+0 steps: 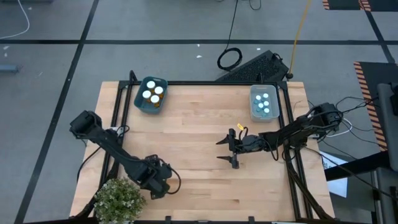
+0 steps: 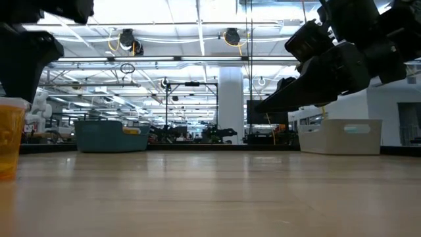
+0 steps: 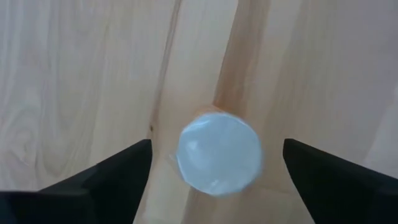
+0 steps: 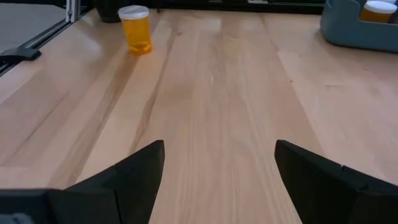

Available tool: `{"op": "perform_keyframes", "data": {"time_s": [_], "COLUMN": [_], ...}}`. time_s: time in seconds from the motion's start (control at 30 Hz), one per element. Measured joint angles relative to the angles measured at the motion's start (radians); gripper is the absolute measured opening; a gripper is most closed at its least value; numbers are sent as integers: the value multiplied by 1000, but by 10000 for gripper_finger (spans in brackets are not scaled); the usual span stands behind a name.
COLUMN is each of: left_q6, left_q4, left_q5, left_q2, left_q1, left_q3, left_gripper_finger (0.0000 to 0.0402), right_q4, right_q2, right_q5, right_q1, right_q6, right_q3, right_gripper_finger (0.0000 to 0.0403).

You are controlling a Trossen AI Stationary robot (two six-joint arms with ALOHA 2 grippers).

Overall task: Pick and place medicine bottles into bin by pill shape (circle, oval)
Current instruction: Put the orange capsule bottle into the blue bin

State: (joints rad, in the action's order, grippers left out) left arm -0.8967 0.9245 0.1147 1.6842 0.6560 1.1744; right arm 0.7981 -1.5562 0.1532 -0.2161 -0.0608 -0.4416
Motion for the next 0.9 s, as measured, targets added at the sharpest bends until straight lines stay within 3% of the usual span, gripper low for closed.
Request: {"op": "perform_keyframes", "data": {"time_s": [0.2, 0.57, 0.73, 0.9], "left_q6": [24, 24, 36, 125], "left_q4": [3, 6, 19, 28], "left_q5": [-11, -40, -34, -2], "left_q2": [43, 41, -14, -90], "left_q1": [-24, -59, -98, -169], "left_q3": [0, 0, 0, 0], "left_gripper_finger": [328, 207, 206, 240], "right_q4": [-1, -8, -21, -40], "right_q2": [0, 0, 0, 1], "right_q5": [0, 0, 0, 0], "right_q1": [0, -1, -1, -2], "right_q6": [-4, -10, -17, -24], "right_q3": [0, 0, 0, 0], "right_gripper_finger": [297, 297, 297, 297]}}
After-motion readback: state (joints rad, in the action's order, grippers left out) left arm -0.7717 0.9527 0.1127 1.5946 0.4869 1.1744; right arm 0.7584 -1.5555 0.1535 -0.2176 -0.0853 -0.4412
